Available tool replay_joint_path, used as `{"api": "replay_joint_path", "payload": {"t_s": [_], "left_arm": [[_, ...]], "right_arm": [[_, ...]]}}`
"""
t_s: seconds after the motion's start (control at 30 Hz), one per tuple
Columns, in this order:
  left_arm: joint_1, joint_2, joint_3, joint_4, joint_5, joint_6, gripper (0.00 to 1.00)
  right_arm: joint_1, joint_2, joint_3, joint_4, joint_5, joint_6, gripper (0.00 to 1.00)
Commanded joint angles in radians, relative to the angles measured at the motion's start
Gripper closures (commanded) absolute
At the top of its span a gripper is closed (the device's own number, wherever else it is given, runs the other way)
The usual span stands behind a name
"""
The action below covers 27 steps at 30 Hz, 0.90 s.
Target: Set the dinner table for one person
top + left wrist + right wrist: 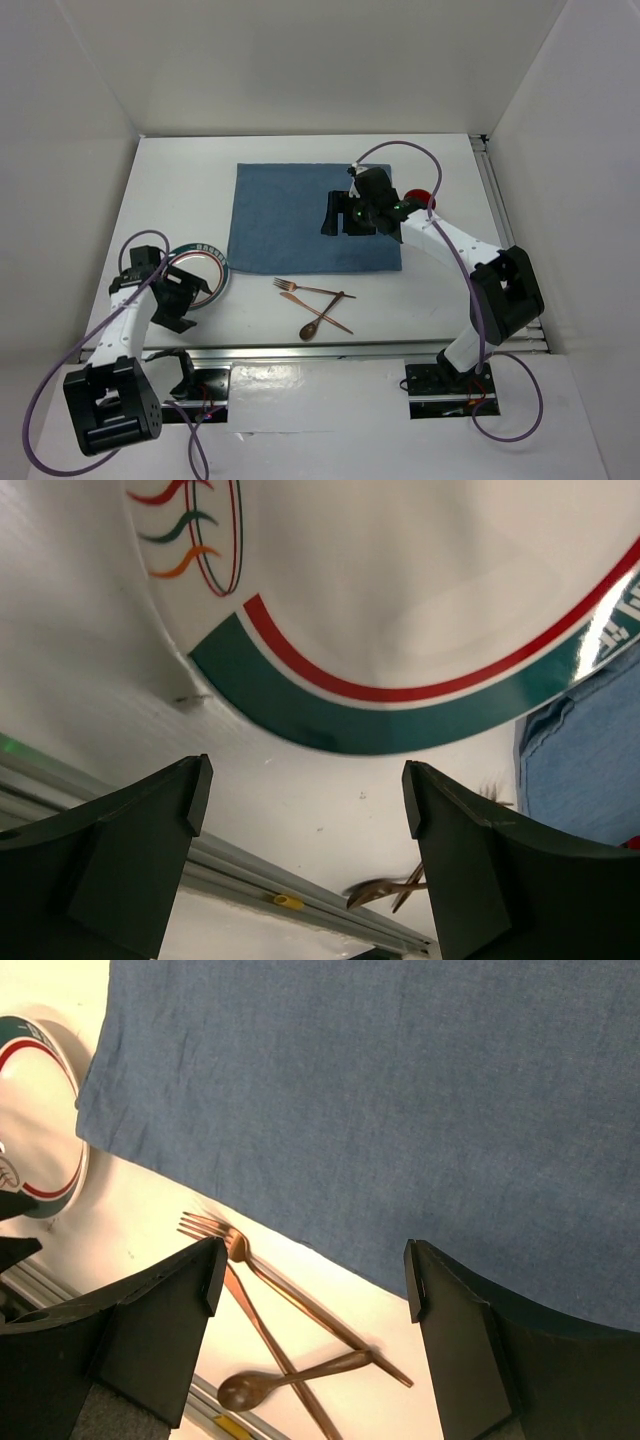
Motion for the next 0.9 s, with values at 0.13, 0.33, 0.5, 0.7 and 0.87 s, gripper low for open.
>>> {"api": "replay_joint_path", "payload": {"t_s": [0.13,0.33,0.5,0.7,0.87], "left_arm": [[0.027,0.11,-0.048,0.229,0.009,-0.058,0.1],[0.058,0.17,-0.082,0.341,0.032,-0.102,0.29],[0.087,0.201,-0.091,0.396,0.055,-0.137,0.53],[0.11,0.222,-0.045,0.42,0.055,-0.159,0.79],[0.11,0.213,0.024,0.389,0.035,-0.141,1.0]], "right_arm": [[0.011,-0.025,0.029,-0.019,0.006,-0.027,0.15],[0.011,-0.034,0.029,-0.028,0.015,-0.027,0.15],[0.011,-0.044,0.029,-0.038,0.026,-0.027,0.15],[0.011,-0.034,0.049,-0.058,0.026,-0.027,0.15],[0.011,-0.034,0.049,-0.058,0.026,-0.027,0.15]]}}
